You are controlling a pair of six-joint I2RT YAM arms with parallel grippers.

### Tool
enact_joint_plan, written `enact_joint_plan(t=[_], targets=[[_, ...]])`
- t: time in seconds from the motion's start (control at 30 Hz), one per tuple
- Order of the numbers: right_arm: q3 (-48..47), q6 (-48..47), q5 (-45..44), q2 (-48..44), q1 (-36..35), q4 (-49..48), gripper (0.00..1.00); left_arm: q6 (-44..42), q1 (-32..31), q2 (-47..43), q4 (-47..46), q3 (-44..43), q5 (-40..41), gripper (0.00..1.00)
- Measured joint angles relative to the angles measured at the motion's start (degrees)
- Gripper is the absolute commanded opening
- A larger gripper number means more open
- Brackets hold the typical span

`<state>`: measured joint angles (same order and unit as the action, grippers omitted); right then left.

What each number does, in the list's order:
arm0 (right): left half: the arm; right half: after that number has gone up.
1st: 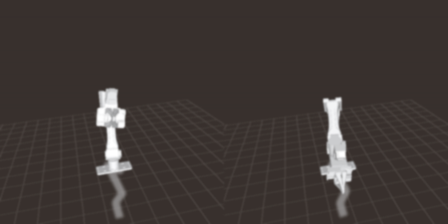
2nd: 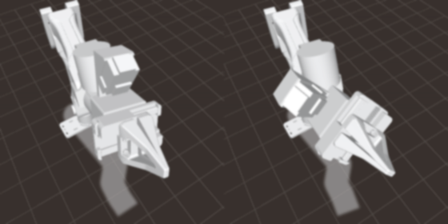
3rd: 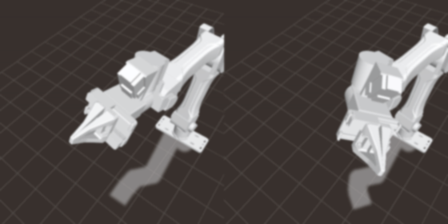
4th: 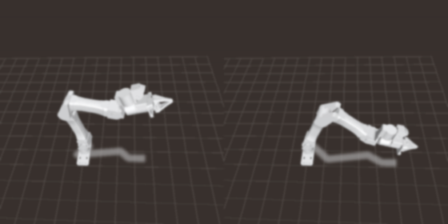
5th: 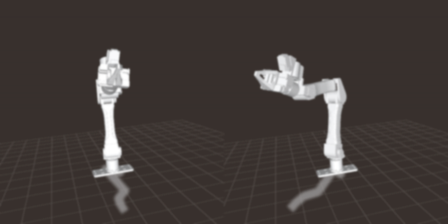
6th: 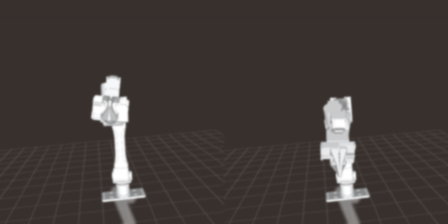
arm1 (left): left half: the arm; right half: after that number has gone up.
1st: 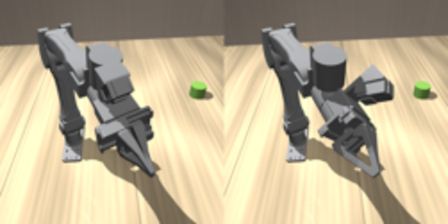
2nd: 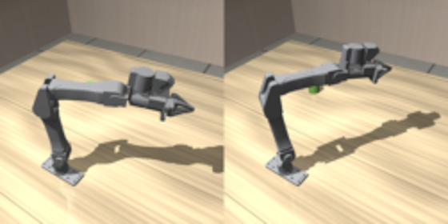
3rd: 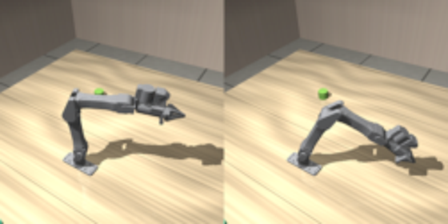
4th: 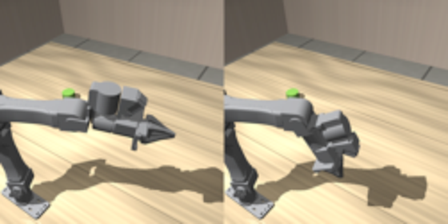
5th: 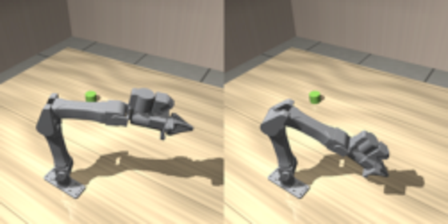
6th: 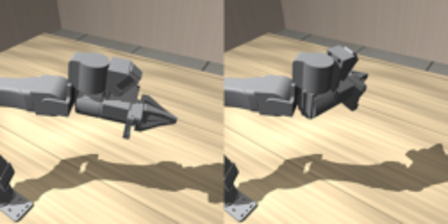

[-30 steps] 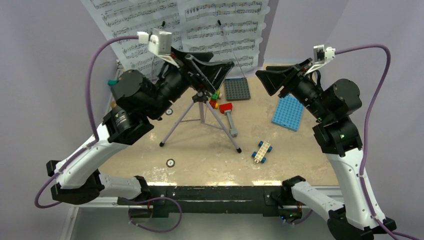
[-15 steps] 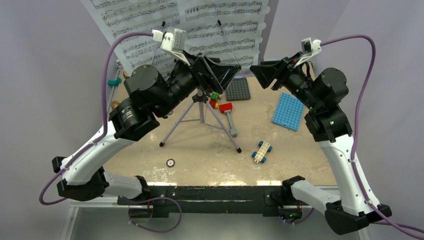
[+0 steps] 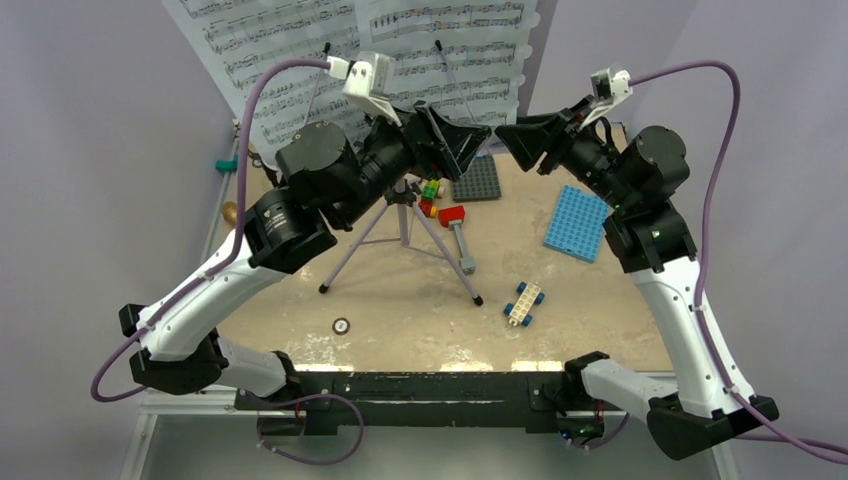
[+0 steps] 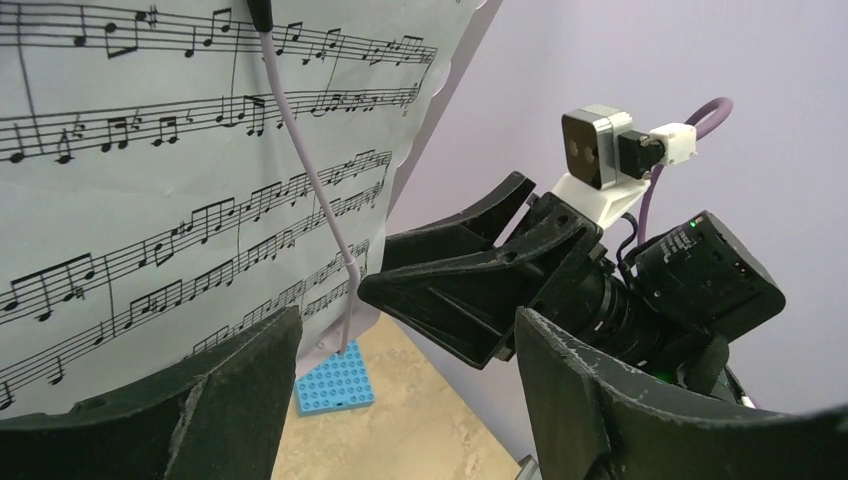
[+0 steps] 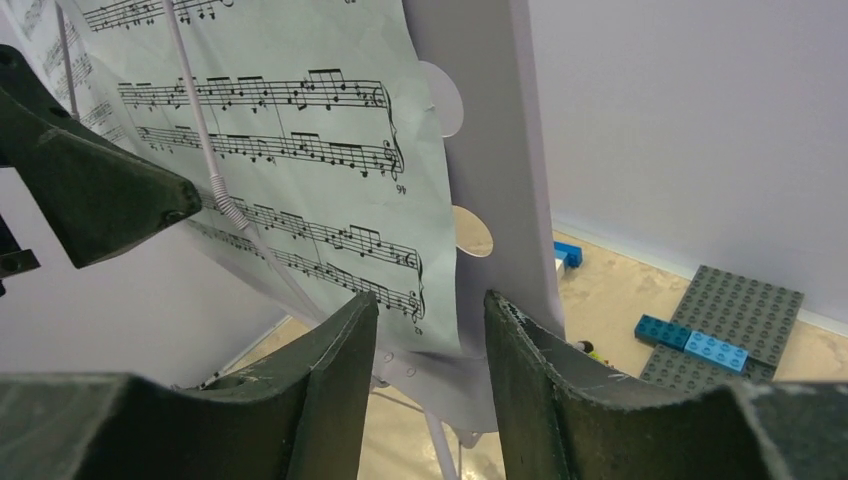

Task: Pack up the instrument practice props

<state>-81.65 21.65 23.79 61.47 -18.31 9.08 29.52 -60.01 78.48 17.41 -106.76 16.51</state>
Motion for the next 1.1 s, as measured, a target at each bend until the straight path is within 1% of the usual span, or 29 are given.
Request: enact_joint_plan(t=[0.17,0.27,0.43,0.53,0.63,0.8,0.97,1.1], targets=[[0.00,-0.04,1.97,0.63,0.00,-1.36,0.30,-0.17,0.00,1.07,0.39,-0.74,0.72,0.78],[0.00,0.15,3.10,0.94,0.00,-1.99,0.21,-0.66,0.02,1.55,0.31,-1.36,1.31,0.74],[0.00,0.37,4.28,1.01,0.00,-2.91,0.07,-2.29,0.02,2.36,-0.48,-1.79,2.99,0.57],[0.00,0.61,4.46,0.85,0.00,-3.13,0.01,-3.67,0.02,3.26,-1.51,-1.79,4.31,0.47],[0.00,0.85,4.48,0.57,0.00,-3.15,0.00,-4.35,0.02,4.26,-2.34,-1.79,5.25,0.43],[0.00,0.87,4.48,0.15,0.00,-3.15,0.00,-5.62,0.02,5.57,-3.85,-1.79,6.80,0.39],[0.00,0.87,4.48,0.00,0.00,-3.10,0.00,-6.82,0.02,6.12,-6.27,-1.79,8.74,0.32],[0.02,0.94,4.46,0.00,0.00,-3.10,0.00,-8.04,0.02,6.12,-8.68,-1.79,9.73,0.28]])
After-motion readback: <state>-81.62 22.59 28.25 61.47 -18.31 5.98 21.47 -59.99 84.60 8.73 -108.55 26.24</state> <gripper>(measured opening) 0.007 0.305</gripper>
